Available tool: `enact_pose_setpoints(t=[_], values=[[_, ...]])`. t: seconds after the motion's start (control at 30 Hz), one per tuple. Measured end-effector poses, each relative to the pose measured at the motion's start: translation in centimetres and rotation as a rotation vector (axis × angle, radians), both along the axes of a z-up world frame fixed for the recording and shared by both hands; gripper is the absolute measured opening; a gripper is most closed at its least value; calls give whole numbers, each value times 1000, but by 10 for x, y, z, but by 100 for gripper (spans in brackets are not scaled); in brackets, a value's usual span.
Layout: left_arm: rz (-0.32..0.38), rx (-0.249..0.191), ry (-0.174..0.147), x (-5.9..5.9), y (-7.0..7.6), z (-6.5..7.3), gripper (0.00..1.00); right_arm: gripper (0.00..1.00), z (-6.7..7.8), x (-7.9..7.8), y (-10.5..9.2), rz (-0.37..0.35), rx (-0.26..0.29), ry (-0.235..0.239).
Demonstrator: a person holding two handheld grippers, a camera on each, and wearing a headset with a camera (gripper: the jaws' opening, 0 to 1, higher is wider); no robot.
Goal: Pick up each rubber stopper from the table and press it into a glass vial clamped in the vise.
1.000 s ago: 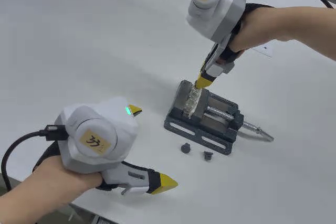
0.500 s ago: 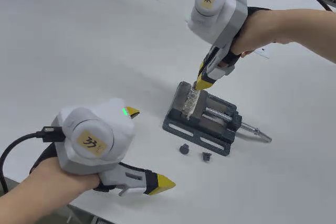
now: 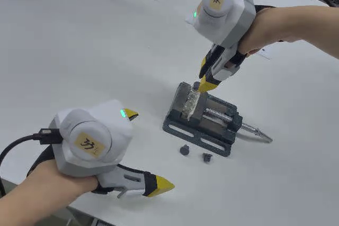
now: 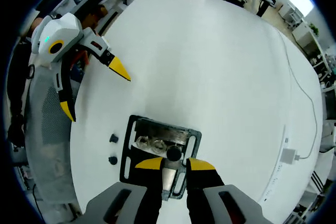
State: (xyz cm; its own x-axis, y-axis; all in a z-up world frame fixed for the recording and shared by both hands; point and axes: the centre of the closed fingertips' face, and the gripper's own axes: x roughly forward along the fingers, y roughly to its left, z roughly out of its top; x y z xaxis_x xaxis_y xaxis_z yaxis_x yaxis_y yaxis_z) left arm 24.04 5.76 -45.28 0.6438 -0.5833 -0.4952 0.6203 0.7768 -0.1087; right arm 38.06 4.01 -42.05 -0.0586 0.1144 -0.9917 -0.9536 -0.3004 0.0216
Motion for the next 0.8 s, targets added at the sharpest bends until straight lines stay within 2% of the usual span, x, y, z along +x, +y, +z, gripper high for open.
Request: enact_pose_setpoints(t=[0.17, 0.23, 0.43, 0.8], values=[[-1, 2, 1, 1, 0, -1, 90, 10, -1, 4, 1, -23, 16, 14], [-3, 1, 3, 1, 0, -2, 90, 5, -1, 2, 2, -31, 28, 25], [-8, -1, 11, 0, -3, -5, 89, 1, -5, -5, 1, -47, 41, 43], [-13, -3, 22, 0, -4, -8, 89, 0, -6, -9, 2, -54, 52, 55]])
